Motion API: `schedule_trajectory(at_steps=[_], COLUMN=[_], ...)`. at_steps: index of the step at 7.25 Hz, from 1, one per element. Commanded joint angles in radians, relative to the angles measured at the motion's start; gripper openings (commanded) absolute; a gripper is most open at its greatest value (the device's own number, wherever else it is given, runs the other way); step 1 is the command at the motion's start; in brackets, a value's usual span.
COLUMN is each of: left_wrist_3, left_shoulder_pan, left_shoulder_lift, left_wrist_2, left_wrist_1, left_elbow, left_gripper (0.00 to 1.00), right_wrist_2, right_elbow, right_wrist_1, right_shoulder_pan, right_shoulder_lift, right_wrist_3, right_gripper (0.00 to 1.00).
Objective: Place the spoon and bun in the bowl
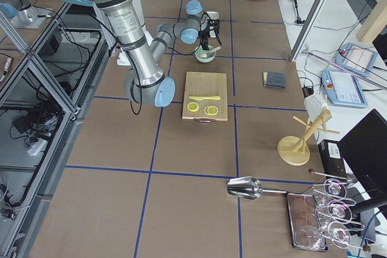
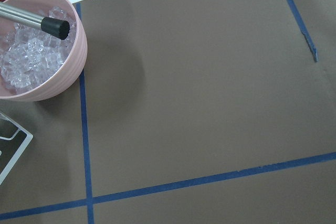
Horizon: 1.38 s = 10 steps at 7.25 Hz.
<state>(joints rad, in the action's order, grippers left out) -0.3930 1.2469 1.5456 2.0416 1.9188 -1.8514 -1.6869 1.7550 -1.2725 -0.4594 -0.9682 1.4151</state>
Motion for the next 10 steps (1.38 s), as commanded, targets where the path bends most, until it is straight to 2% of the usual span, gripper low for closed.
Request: schedule_trajectory(at_steps=[1,3,4,6,7,9,10], left_wrist_3=[0.016,0.144,0.248,0.414,0.484,0.514,0.513], left_shoulder_pan=[0.016,0.055,0.134,0.238,0.271,0.292,0.292], left_shoulder_lift=[-0.005,-0.012,0.005,0.063,0.073,0.068,0.061], left_wrist_2=[0.076,0.144,0.187,0.187,0.198,0.296,0.301], left_wrist_1=[-0.001,-0.052,-0.158,-0.37,-0.4,-0.4,-0.402], left_elbow=[0.044,0.087,0.089,0.095,0.136,0.207,0.208], left_gripper=[1.0,1.0,1.0,1.0,1.0,1.0,1.0], right_wrist_2=[-0.013,-0.078,-0.108,-0.248,-0.32,-0.458,-0.506], right_elbow=[0.076,0.181,0.217,0.245,0.264,0.267,0.262], right_wrist_1=[-0.165,-0.417,-0.495,-0.496,-0.496,-0.501,-0.499], right_shoulder_pan=[-0.03,-0.117,-0.172,-0.301,-0.368,-0.532,-0.612], right_shoulder_lift=[0.0,-0.01,-0.039,-0.13,-0.179,-0.266,-0.329], right_wrist_3=[-0.018,-0.207,-0.326,-0.474,-0.549,-0.771,-0.9], right_gripper=[1.0,1.0,1.0,1.0,1.0,1.0,1.0])
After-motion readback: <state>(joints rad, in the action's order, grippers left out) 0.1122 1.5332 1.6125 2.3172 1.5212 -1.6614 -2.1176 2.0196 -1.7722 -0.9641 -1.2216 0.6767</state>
